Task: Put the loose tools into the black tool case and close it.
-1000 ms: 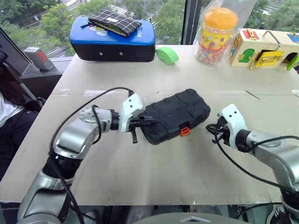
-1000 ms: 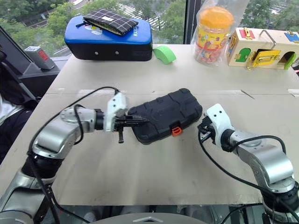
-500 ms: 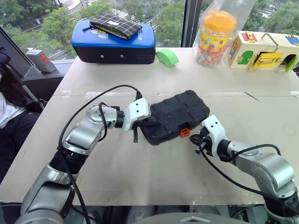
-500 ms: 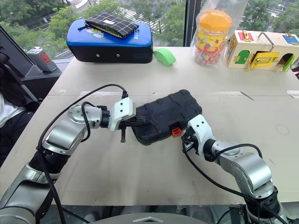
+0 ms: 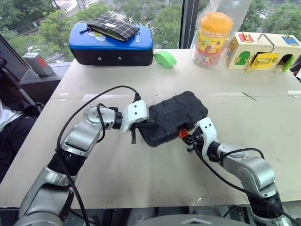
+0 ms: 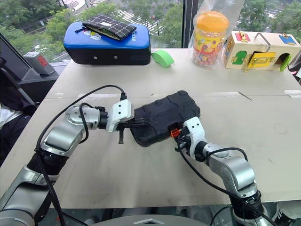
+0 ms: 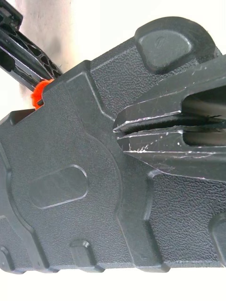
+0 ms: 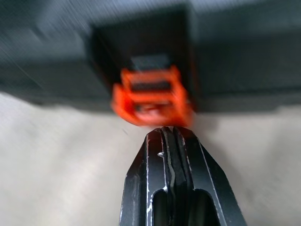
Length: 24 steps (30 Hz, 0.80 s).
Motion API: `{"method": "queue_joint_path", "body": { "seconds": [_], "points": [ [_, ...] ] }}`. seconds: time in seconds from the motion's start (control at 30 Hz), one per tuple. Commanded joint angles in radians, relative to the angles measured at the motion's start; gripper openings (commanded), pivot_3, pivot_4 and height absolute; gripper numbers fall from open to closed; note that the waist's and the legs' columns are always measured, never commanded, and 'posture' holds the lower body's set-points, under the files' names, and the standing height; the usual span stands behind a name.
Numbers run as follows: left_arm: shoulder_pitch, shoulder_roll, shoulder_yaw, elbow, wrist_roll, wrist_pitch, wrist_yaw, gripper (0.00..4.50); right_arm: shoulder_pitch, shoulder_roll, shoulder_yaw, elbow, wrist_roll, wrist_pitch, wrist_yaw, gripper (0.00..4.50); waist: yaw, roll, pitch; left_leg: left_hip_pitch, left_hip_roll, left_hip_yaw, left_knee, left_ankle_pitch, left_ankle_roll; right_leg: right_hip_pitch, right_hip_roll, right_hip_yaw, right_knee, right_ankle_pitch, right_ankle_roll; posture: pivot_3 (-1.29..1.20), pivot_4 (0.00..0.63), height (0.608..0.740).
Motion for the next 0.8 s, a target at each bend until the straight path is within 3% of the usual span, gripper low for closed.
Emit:
{"method": "queue_joint_path", "body": {
  "seconds": [0.03, 0.43, 0.8],
  "points": [
    [0.049, 0.019, -0.054, 0.057, 0.063, 0.027, -0.022, 0.07, -0.020, 0.040, -0.074, -0.050, 0.061, -0.006, -0.005, 0.00, -0.001, 0.000, 0.000, 0.000, 0.000, 0.000, 0.000, 0.000, 0.000, 0.000, 0.000, 0.000, 0.000, 0.000, 0.000, 0.00, 0.150, 0.740],
    [0.061, 0.005, -0.064, 0.050, 0.071, 0.029, -0.024, 0.07, -0.070, 0.084, -0.174, -0.120, 0.172, 0.084, -0.043, 0.00, -0.005, 0.001, 0.001, 0.000, 0.000, 0.000, 0.000, 0.000, 0.000, -0.001, 0.000, 0.001, 0.000, 0.000, 0.000, 0.00, 0.150, 0.740],
    [0.084, 0.000, -0.063, 0.028, 0.079, 0.034, -0.021, 0.07, -0.205, 0.118, -0.199, -0.141, 0.246, 0.161, -0.059, 0.00, -0.014, 0.002, 0.001, 0.000, 0.000, 0.003, -0.001, 0.000, 0.000, -0.002, 0.000, 0.006, 0.003, 0.000, 0.000, 0.00, 0.150, 0.740]
  ]
}}
